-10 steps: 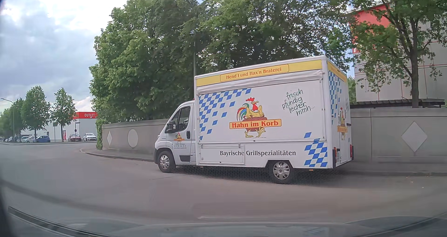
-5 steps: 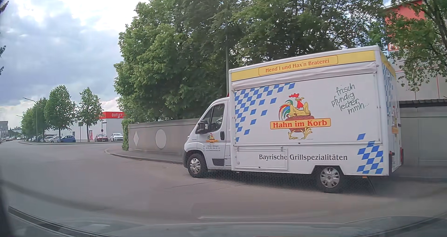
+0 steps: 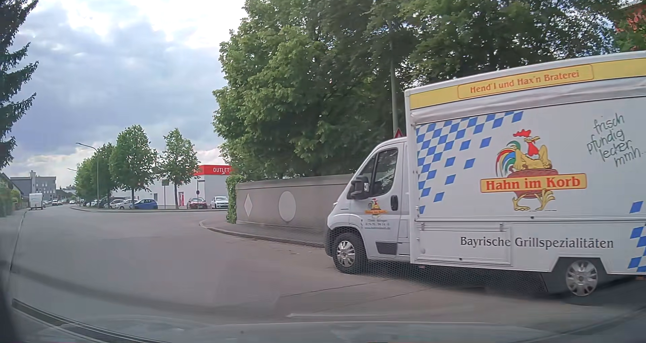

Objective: Follow the waypoints while adhering to traffic rules and regulations

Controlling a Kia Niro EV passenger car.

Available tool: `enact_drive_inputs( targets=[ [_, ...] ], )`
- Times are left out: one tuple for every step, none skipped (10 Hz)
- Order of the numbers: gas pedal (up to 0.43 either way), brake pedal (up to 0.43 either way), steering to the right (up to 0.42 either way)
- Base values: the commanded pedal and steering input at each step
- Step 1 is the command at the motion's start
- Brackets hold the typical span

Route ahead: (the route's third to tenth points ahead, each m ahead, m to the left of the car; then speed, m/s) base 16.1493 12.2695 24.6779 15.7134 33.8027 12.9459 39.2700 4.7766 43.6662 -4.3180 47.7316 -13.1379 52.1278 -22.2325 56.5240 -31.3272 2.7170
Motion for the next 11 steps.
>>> enact_drive_inputs(
  targets=[
    [0.118,0.018,-0.455],
    [0.110,0.018,-0.437],
    [0.110,0.018,-0.417],
    [0.098,0.018,-0.396],
    [0.087,0.018,-0.392],
    [0.087,0.018,-0.393],
    [0.079,0.018,-0.392],
    [0.079,0.018,-0.390],
    [0.067,0.018,-0.387],
    [0.067,0.018,-0.377],
    [0.067,0.018,-0.353]
  ],
)
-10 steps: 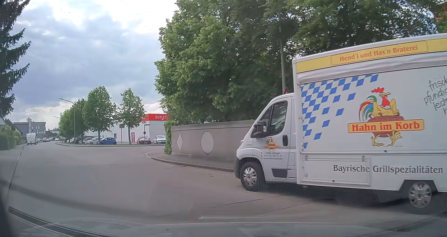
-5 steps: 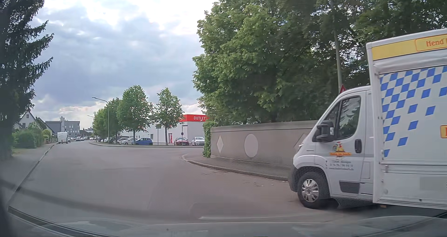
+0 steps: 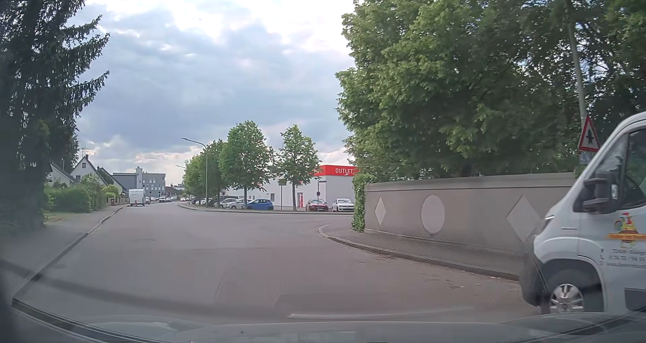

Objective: Follow the waypoints while adhering to traffic rules and regulations

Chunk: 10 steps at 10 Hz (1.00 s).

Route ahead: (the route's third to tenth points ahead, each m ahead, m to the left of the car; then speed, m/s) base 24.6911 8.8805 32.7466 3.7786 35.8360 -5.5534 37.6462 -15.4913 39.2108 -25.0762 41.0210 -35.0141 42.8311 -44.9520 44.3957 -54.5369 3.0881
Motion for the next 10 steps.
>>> enact_drive_inputs(
  targets=[
    [0.079,0.018,-0.312],
    [0.079,0.018,-0.270],
    [0.087,0.018,-0.223],
    [0.098,0.018,-0.185],
    [0.098,0.018,-0.175],
    [0.098,0.018,-0.182],
    [0.098,0.018,-0.192],
    [0.098,0.018,-0.194],
    [0.098,0.018,-0.189],
    [0.098,0.018,-0.179]
  ],
)
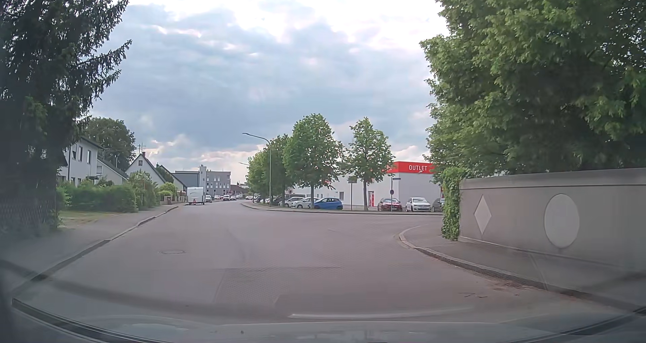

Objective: Follow the waypoints while adhering to traffic rules and regulations

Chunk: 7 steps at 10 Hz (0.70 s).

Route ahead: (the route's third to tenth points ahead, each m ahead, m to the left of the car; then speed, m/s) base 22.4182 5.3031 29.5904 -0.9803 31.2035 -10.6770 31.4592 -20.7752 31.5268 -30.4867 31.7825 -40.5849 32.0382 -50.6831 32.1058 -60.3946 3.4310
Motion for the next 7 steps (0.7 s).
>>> enact_drive_inputs(
  targets=[
    [0.098,0.018,-0.168],
    [0.098,0.018,-0.148],
    [0.098,0.018,-0.126],
    [0.098,0.018,-0.107],
    [0.098,0.018,-0.093],
    [0.098,0.018,-0.079],
    [0.098,0.018,-0.066]
  ],
)
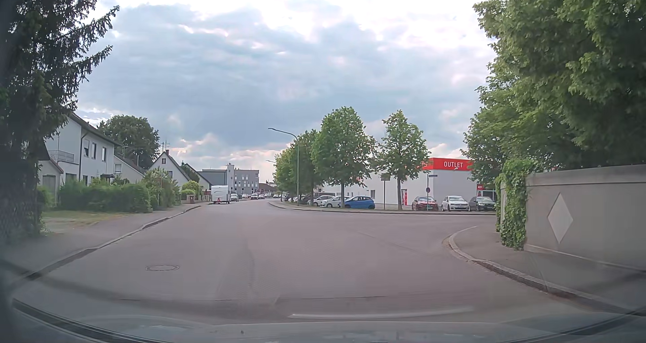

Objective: Follow the waypoints while adhering to traffic rules and regulations

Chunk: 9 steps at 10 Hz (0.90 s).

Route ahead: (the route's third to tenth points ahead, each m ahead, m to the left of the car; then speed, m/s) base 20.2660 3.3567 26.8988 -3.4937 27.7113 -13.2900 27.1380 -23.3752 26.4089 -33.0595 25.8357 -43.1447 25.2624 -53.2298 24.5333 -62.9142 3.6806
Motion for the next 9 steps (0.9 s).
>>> enact_drive_inputs(
  targets=[
    [0.098,0.018,-0.056],
    [0.098,0.018,-0.046],
    [0.079,0.018,-0.044],
    [0.079,0.018,-0.043],
    [0.059,0.018,-0.041],
    [0.059,0.018,-0.033],
    [0.059,0.018,-0.025],
    [0.047,0.018,-0.021],
    [0.039,0.018,-0.019]
  ],
)
